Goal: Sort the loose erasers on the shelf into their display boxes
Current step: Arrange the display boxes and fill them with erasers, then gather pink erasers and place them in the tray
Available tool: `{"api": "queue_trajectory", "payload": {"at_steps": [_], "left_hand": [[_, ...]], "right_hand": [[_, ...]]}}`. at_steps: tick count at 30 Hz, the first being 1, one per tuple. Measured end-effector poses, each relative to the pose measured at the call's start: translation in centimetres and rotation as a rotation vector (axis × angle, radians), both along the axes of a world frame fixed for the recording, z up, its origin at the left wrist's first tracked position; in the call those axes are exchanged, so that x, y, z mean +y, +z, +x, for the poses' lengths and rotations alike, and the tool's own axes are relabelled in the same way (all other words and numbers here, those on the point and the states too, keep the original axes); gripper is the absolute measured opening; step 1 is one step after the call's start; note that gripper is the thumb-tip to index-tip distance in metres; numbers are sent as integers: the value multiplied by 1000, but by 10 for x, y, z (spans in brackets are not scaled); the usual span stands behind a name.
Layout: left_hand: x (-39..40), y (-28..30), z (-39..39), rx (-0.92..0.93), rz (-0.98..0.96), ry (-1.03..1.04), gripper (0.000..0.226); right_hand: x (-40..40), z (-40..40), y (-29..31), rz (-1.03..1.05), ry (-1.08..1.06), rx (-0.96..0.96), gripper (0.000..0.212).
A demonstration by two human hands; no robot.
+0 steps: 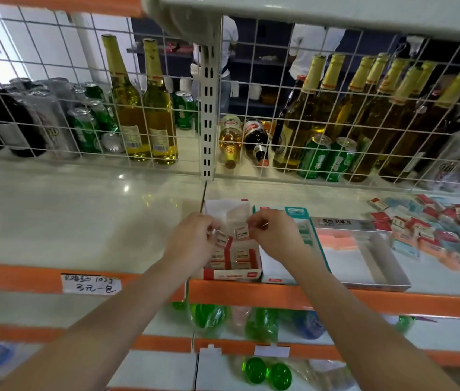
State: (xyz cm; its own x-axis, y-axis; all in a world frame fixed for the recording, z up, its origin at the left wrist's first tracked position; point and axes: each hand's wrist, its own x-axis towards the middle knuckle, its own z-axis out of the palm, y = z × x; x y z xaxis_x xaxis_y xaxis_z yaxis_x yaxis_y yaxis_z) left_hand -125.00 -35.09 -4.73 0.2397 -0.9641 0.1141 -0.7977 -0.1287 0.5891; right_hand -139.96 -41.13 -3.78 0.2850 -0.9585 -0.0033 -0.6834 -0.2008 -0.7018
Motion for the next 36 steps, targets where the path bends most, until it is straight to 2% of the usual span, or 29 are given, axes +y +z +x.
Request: {"api": "queue_trajectory", "payload": {"at_steps": [4,7,12,15,18,24,28,33,36], "left_hand": [[-4,1,0,-116,14,3,24],[-7,1,2,-203,6,10,26],[-10,1,4,-165,42,63,29],[-12,2,7,-227,73,59,27],[-15,3,9,-186,118,55,22],[-21,0,0,-93,64,37,15],[-28,1,4,-77,85,74,22],[-29,6,4,-331,139,10,31],[-30,4,9,-330,167,-23,31]], "right_hand": [[1,9,1,-1,20,160,23],[2,12,-1,7,9,178,21],[2,17,-1,-19,21,276,16],[-1,19,-1,-72,30,384,21],[-3,14,0,-81,26,351,24],[-7,2,0,-48,55,343,30],[-8,-1,-1,-22,59,325,33],[-9,-1,-2,-25,78,334,34],[-11,-3,-2,-16,89,319,35]]}}
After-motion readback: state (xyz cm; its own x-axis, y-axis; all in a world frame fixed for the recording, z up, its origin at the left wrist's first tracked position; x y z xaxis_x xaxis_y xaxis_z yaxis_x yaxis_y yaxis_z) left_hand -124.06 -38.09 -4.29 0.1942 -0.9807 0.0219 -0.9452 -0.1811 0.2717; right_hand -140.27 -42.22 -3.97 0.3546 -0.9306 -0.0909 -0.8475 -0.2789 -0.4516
